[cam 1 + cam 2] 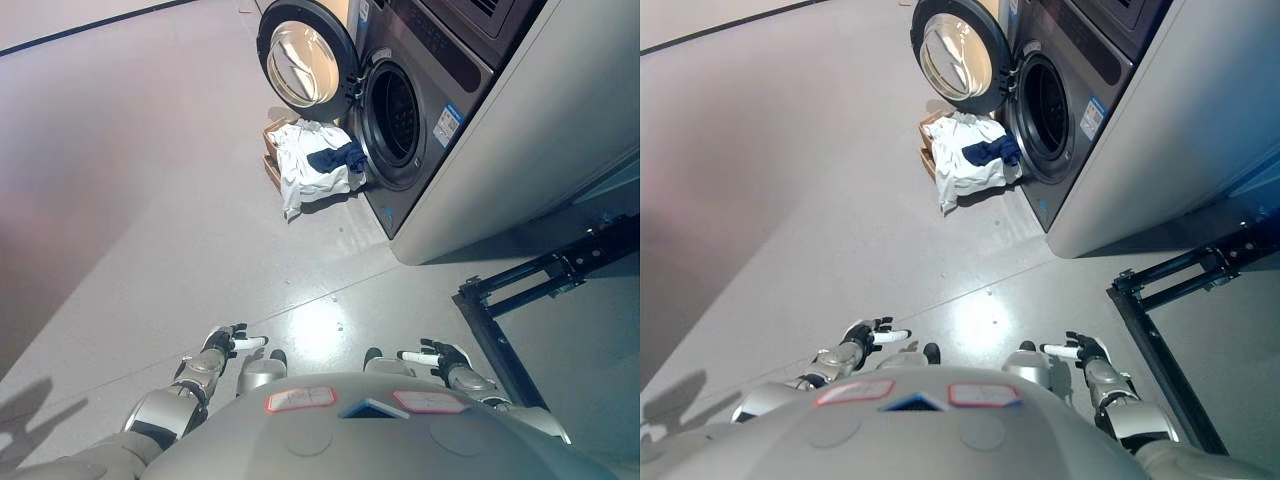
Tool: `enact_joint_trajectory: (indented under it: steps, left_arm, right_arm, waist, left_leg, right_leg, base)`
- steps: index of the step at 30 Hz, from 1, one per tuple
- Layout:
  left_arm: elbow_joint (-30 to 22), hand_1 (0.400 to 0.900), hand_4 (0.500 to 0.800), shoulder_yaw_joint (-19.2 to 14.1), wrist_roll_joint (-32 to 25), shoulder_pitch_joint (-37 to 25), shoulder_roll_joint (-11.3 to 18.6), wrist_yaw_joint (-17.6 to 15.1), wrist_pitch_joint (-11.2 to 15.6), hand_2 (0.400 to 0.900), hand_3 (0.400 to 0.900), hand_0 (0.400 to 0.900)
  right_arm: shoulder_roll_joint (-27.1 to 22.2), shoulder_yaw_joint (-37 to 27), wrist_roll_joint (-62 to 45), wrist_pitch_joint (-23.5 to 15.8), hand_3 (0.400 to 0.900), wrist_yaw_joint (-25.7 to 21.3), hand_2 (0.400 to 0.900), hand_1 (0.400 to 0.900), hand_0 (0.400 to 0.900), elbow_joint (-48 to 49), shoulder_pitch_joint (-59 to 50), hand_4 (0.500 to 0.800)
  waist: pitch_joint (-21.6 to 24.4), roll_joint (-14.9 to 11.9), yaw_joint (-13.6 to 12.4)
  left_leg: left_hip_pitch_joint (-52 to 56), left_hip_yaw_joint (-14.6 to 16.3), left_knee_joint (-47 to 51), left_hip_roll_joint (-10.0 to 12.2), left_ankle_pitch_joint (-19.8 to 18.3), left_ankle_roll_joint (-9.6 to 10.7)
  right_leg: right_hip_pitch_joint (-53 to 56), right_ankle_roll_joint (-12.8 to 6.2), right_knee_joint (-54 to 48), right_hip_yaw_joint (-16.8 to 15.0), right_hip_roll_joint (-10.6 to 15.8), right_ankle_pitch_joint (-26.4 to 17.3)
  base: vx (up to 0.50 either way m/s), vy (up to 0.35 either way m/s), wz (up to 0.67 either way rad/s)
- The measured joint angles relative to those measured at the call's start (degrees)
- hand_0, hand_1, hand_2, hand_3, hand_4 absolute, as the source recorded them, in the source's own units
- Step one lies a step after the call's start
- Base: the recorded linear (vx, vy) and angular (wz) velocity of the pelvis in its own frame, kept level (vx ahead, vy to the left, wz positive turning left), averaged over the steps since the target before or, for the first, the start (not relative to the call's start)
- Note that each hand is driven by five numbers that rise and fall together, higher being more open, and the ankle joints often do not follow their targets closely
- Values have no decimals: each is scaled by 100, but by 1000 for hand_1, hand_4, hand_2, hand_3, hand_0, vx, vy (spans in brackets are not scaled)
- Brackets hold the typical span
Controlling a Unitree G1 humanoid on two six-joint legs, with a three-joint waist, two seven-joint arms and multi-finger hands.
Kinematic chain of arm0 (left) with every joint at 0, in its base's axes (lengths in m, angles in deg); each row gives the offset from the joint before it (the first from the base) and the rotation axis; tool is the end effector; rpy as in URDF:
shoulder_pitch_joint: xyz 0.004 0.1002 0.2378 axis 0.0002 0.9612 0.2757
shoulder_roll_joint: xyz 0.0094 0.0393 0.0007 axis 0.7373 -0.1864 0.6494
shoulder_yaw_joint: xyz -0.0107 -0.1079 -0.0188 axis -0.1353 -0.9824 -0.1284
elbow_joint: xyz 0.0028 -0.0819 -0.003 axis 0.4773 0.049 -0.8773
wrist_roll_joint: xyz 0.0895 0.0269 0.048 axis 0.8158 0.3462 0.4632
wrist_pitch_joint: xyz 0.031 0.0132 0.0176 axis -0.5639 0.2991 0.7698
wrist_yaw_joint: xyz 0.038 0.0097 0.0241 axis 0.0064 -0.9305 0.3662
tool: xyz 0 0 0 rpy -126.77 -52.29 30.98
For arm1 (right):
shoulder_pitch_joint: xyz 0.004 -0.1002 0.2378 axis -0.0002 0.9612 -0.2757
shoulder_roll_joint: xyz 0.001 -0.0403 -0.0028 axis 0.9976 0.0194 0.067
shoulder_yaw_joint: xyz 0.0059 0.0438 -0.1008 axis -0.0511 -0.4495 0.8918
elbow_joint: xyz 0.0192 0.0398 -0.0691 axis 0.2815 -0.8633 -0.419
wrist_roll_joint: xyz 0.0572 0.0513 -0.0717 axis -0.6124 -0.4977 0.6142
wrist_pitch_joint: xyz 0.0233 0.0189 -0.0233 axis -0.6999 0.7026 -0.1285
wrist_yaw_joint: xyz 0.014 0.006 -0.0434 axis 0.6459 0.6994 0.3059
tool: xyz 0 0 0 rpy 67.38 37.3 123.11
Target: Put the clothes in the basket into the washing machine.
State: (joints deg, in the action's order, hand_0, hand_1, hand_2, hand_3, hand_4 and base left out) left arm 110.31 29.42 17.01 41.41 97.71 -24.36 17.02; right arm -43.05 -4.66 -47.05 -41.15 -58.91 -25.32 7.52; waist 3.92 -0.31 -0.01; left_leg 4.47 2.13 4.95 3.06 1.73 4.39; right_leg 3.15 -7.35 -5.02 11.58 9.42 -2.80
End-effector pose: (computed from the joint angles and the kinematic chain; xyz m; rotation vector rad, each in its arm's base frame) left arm 0.0567 0.2152 -0.1326 0.3062 1.2363 -0.0524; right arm 0.0283 -0.2481 -0.1274 -0.2713 1.3067 -0.1311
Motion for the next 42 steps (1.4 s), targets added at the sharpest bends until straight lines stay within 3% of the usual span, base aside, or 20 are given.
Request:
enact_joint_trajectory:
  steps: [8, 13, 17, 22, 24, 28, 30, 32, 35, 36, 38, 39, 41, 42]
  left_arm:
    - [2, 900, 800, -36, 0, 0, 1, 5, 0, 900, 900, 900]
    - [65, 900, 800, -49, 0, -67, 8, 12, -3, 900, 900, 900]
    - [99, 900, 800, -50, 1, -225, 39, 12, -3, 900, 900, 900]
    - [214, 900, 800, -36, 3, -399, 101, 50, -7, 900, 900, 900]
    - [210, 900, 800, -28, 3, -418, 122, 59, -6, 900, 900, 900]
    - [253, 900, 800, -31, 2, -402, 188, 72, -101, 900, 900, 900]
    - [302, 900, 800, -27, 3, -404, 198, 71, -101, 900, 900, 900]
    - [385, 900, 800, -25, 3, -409, 194, 68, -92, 900, 900, 900]
    - [468, 900, 800, -24, 2, -409, 202, 64, -84, 900, 900, 900]
    - [489, 900, 800, -28, 0, -408, 210, 68, -84, 900, 900, 900]
    - [554, 900, 800, -18, -1, -348, 250, 69, -80, 900, 900, 900]
    - [548, 900, 800, -18, -2, -317, 144, 58, -59, 900, 900, 900]
    - [542, 900, 800, -24, -3, -331, -10, 88, -52, 900, 900, 900]
    - [480, 900, 800, -24, -3, -316, -43, 89, -27, 900, 900, 900]
  right_arm:
    - [-3, -27, 0, 13, 900, 11, 900, 900, 900, -1, 5, 800]
    - [-11, -88, -3, 8, 900, 26, 900, 900, 900, -31, -24, 800]
    - [-10, -248, -121, 4, 900, 43, 900, 900, 900, -93, -131, 800]
    - [-9, -279, -337, -103, 900, 91, 900, 900, 900, -114, -385, 800]
    - [-6, -275, -340, -105, 900, 90, 900, 900, 900, -120, -410, 800]
    - [30, -280, -342, -114, 900, 111, 900, 900, 900, -108, -433, 800]
    - [53, -329, -347, -132, 900, 132, 900, 900, 900, -86, -457, 800]
    - [115, -374, -349, -141, 900, 145, 900, 900, 900, -67, -494, 800]
    - [233, -428, -399, -157, 900, 150, 900, 900, 900, -18, -503, 800]
    - [287, -443, -407, -165, 900, 143, 900, 900, 900, -30, -490, 800]
    - [429, -483, -412, -143, 900, 134, 900, 900, 900, -84, -297, 800]
    - [368, -556, -418, -127, 900, 121, 900, 900, 900, -132, -292, 800]
    - [182, -530, -322, -101, 900, 121, 900, 900, 900, -134, -223, 800]
    - [118, -529, -320, -92, 900, 120, 900, 900, 900, -140, -183, 800]
  waist:
    - [-28, -30, -2]
    - [-147, -90, 10]
    - [-417, -180, 36]
    - [-663, -199, 79]
    - [-659, -195, 58]
    - [-666, -202, 34]
    - [-695, -173, 108]
    - [-701, -153, 210]
    - [-731, -274, 355]
    - [-747, -322, 408]
    - [-559, -622, 438]
    - [-521, -509, 392]
    - [-445, -347, 430]
    - [-441, -356, 420]
  left_leg:
    - [4, 61, 24, -127, -32, -91]
    - [24, 166, 28, -370, -70, -251]
    - [203, 192, 33, -556, -143, -452]
    - [487, 101, 31, -736, -147, -743]
    - [537, 12, 28, -755, -129, -871]
    - [562, -119, -1, -771, -152, -1007]
    - [571, -223, -2, -772, -177, -1003]
    - [563, -322, -3, -743, -253, -997]
    - [639, -584, -63, -706, -396, -842]
    - [699, -770, -63, -717, -488, -753]
    - [920, -1064, -46, -739, -651, -496]
    - [894, -979, -221, -596, -779, -349]
    - [704, -912, -633, -387, -1072, -221]
    - [721, -919, -677, -340, -1128, -187]
  right_leg:
    - [-40, -6, 17, -43, 156, 3]
    - [-190, -76, 280, -167, 392, 54]
    - [-354, -101, 924, -231, 645, 151]
    - [-1102, -8, 2835, -742, 871, 55]
    - [-1286, 11, 3208, -850, 900, -208]
    - [-1450, -131, 3145, -943, 727, -104]
    - [-1521, -136, 2626, -949, 586, -102]
    - [-1557, -134, 1467, -979, 432, -178]
    - [-1574, -219, 157, -914, 381, -740]
    - [-1559, -270, -54, -951, 397, -736]
    - [-1336, -436, 59, -1053, 495, -285]
    - [-1308, -436, 226, -996, 365, -291]
    - [-1113, -336, 273, -980, 170, -366]
    - [-1086, -140, 408, -1023, 119, -515]
  base:
    - [15, 118, -5]
    - [1, 216, -4]
    - [34, 134, 1]
    - [44, 121, 8]
    - [47, 42, 6]
    - [115, -5, 22]
    - [164, -67, 47]
    - [153, -50, 52]
    - [174, -14, 76]
    - [167, -2, 62]
    - [172, -29, 62]
    - [194, -55, 63]
    - [216, -77, 59]
    - [211, -78, 53]
